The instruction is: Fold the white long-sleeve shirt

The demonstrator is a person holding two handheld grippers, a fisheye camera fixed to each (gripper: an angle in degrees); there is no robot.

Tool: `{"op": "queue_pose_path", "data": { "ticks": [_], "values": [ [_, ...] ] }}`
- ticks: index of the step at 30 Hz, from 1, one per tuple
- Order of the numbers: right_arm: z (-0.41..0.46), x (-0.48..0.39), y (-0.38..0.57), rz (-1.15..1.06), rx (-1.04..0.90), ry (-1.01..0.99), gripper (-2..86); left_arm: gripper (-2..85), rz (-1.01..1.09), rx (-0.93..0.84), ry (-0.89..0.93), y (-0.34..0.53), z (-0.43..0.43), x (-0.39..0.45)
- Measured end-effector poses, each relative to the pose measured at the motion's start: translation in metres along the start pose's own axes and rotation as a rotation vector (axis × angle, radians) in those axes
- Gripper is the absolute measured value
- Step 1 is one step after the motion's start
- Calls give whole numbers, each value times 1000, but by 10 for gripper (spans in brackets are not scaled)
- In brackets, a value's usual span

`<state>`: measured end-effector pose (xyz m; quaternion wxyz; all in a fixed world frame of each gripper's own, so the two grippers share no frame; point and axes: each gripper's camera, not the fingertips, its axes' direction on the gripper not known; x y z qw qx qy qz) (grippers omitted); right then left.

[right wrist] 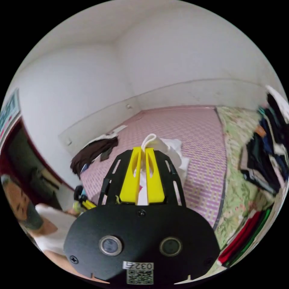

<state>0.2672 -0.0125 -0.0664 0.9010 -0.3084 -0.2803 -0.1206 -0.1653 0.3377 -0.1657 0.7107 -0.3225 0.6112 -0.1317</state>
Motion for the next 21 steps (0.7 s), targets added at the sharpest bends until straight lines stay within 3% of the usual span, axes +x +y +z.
{"op": "queue_pose_path", "data": {
  "ticks": [3,8,12,17,21],
  "values": [
    [43,-110,35,-274,-119,-98,-2,45,-75,99,52,8,-30,-27],
    [126,-221,141,-500,-350,-163,-2,57,-147,188,134,24,-61,-64],
    [186,-240,207,-471,-485,-93,-2,64,-183,177,141,19,-64,-85],
    [196,-224,228,-324,-441,-223,-1,86,-202,157,161,3,-59,-101],
    [175,-254,238,-468,-418,-7,3,109,-181,164,262,-8,-61,-107]
  ]
}}
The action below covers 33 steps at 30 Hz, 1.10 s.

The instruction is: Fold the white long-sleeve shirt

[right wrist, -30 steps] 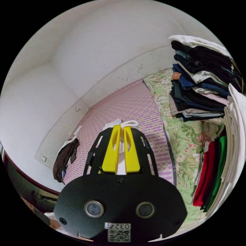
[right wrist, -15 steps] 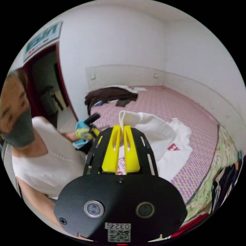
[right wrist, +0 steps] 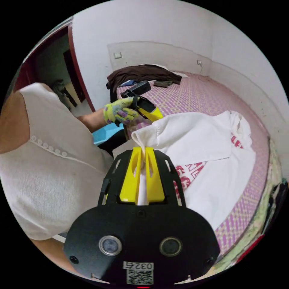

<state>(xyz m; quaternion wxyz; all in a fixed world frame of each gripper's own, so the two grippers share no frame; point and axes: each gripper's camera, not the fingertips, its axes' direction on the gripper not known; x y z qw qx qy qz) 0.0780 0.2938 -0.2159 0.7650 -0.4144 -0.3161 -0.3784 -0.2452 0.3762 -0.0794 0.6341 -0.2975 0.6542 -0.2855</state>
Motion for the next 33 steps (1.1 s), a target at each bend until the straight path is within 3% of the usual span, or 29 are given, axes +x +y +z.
{"op": "queue_pose_path", "data": {
  "ticks": [5,8,12,15,21,25,27,29,33],
  "values": [
    [4,-29,-5,-59,5,152,27,124,-16,-9,64,-16,-4,-8],
    [12,-22,-7,-24,41,-105,55,131,-15,-41,105,-27,0,-10],
    [4,34,29,236,121,-202,62,120,0,-129,-36,-29,4,-8],
    [4,73,65,439,174,-263,62,98,34,-234,-19,-28,17,-4],
    [8,114,111,675,245,-321,63,31,39,-325,-158,-49,32,15],
    [-8,131,133,719,365,-358,61,-5,56,-209,94,-71,23,35],
    [-15,138,143,749,389,-342,62,-7,8,-104,342,-67,22,32],
    [-14,144,149,769,387,-352,66,-6,-107,-96,387,-54,36,8],
    [0,158,160,805,362,-414,75,13,-236,-149,116,-22,53,-32]
  ]
}}
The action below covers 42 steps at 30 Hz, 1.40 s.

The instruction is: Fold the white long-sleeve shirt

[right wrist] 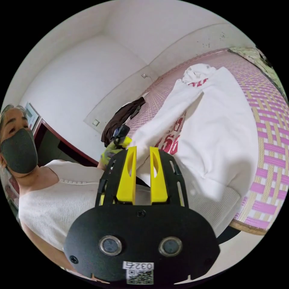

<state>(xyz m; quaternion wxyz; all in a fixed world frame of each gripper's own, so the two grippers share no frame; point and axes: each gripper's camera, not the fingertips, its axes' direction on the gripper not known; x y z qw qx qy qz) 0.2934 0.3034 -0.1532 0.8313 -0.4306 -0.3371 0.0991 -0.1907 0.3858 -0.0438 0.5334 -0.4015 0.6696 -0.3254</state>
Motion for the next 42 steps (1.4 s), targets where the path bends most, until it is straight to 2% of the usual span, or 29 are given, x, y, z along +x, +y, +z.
{"op": "queue_pose_path", "data": {
  "ticks": [6,9,11,15,16,18,20,23,25,27,29,32,36,38,42],
  "values": [
    [15,14,-4,41,-63,46,80,68,158,-50,-191,0,12,40],
    [24,11,-5,37,-91,129,79,51,177,-79,-300,-2,25,46],
    [26,10,-6,36,-93,145,80,25,175,-77,-277,-6,28,45],
    [19,3,-5,-3,-64,140,77,-8,183,-28,-95,-10,20,53],
    [17,3,-5,-4,-61,139,77,-9,191,-25,-108,-8,19,57],
    [12,7,-2,0,-60,144,77,-8,185,-22,-246,-2,18,59],
    [8,12,1,-4,-52,111,76,-1,104,-70,-327,-3,26,38],
    [-14,15,7,-46,20,21,76,19,101,-87,-254,2,29,29],
    [-39,14,14,-63,95,50,73,27,163,-97,-323,9,28,44],
    [-74,20,25,-27,177,166,66,23,250,-66,-455,21,21,68],
    [-96,32,33,20,220,263,63,12,304,-25,-500,27,17,84],
    [-111,61,46,88,254,342,54,-9,423,13,-452,28,28,96],
    [-106,85,60,87,296,280,48,-16,567,5,-368,23,65,105],
    [-102,87,64,76,300,299,42,-16,585,-32,-420,17,82,103],
    [-97,95,70,72,323,343,-1,-15,425,-193,-582,-8,119,65]
  ]
}}
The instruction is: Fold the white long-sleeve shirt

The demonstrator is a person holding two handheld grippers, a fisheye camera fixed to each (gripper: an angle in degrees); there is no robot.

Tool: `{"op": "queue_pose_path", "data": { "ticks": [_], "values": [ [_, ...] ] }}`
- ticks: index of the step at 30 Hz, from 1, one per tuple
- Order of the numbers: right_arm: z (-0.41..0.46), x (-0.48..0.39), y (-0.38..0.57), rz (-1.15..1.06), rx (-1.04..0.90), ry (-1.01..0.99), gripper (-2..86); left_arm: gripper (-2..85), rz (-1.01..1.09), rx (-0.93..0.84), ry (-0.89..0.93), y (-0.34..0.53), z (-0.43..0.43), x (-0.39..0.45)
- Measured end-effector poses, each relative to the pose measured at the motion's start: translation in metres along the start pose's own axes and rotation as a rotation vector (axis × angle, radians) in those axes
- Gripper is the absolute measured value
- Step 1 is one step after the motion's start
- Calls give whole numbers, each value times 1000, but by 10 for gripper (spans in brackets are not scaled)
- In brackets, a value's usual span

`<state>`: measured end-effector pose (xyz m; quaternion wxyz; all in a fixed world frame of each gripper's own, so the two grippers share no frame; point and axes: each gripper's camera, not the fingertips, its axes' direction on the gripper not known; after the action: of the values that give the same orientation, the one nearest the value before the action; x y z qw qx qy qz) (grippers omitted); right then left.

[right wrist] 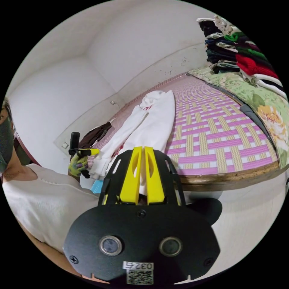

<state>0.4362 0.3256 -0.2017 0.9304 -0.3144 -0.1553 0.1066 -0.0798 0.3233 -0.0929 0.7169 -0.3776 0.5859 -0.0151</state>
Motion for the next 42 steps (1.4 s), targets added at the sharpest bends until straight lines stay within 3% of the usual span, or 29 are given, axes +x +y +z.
{"op": "queue_pose_path", "data": {
  "ticks": [10,15,20,24,29,32,36,42],
  "values": [
    [6,0,-3,4,-55,-28,-10,-9,22,-48,-84,23,21,-8],
    [15,-19,5,-93,-132,-140,-9,-8,-18,-17,-90,63,-4,-30],
    [-25,-1,7,-140,-87,-75,8,4,186,108,-150,105,-27,3],
    [-55,39,8,-53,-140,-137,62,95,274,199,-242,150,-47,19],
    [-42,85,13,105,-238,-449,110,132,421,56,-363,176,-10,62],
    [-31,95,14,116,-299,-459,116,138,491,-39,-533,185,23,89],
    [-26,108,10,157,-284,-630,134,144,589,-142,-590,198,58,118],
    [-13,95,10,176,-349,-628,135,146,715,-205,-774,214,90,148]
  ]
}}
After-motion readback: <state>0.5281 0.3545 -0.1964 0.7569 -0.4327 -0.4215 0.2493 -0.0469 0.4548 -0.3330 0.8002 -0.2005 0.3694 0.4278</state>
